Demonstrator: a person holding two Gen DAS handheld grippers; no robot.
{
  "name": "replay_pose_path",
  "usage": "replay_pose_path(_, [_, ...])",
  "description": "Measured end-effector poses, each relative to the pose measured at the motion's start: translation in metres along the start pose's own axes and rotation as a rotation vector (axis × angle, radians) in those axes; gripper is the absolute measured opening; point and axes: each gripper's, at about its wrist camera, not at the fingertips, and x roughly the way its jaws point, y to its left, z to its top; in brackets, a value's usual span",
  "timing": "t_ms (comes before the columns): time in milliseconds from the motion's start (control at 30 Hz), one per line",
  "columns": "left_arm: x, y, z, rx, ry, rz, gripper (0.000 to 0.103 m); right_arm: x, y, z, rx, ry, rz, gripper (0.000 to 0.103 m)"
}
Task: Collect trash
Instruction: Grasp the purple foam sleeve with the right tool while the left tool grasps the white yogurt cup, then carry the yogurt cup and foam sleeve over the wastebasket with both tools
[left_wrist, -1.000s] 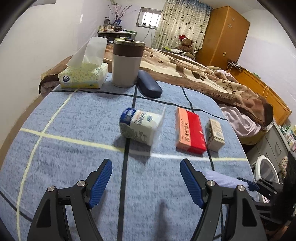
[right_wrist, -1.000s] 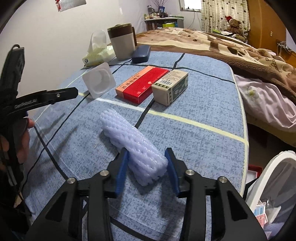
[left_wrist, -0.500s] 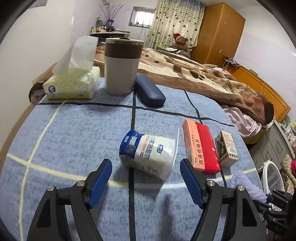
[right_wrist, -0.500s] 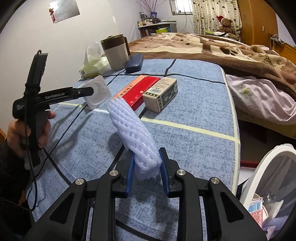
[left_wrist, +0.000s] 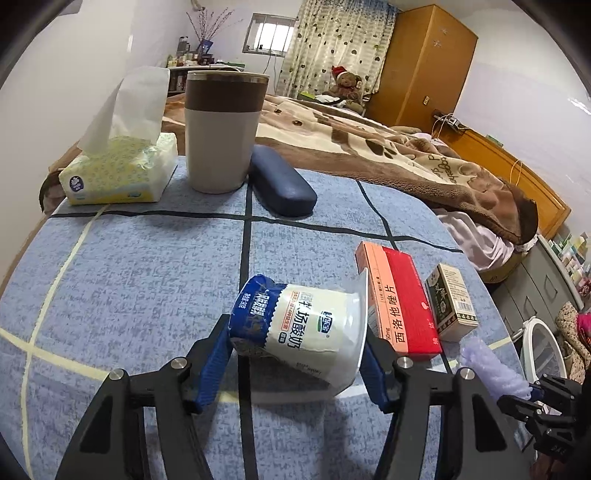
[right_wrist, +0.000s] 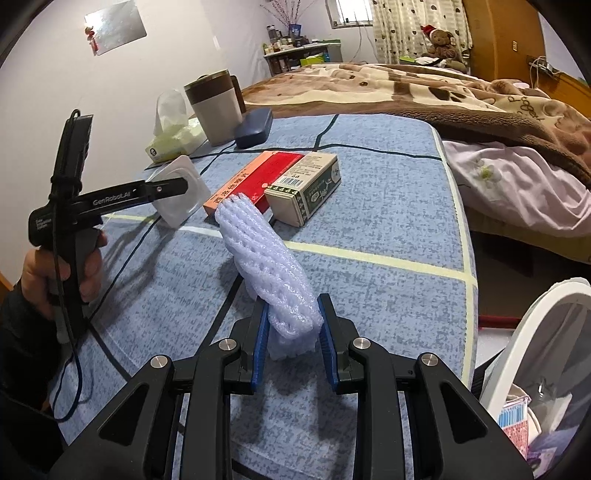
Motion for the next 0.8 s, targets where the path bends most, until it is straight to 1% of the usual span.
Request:
replay_pose_path(100, [-0.009, -0.005, -0.003, 0.008, -0.003, 0.047, 0.063, -0.006, 0.0, -0.001, 0.004, -0.01, 0.001, 0.026])
replay_pose_path(233, [-0.028, -0.016, -0.012, 0.008, -0.011, 0.089, 0.063, -0.018, 0.0, -0.004, 0.009, -0.03, -0.001, 0.026])
replay_pose_path(433, [-0.059, -0.037, -0.028, 0.014, -0.033, 0.082, 0.063, -0.035, 0.0, -0.01, 0.021, -0.052, -0.005, 0.026])
replay_pose_path(800, [-0.098, -0.07, -0.06, 0.026, -0.039, 0.042, 0.063, -0.062, 0.003, -0.022, 0.036, -0.081, -0.002, 0.026])
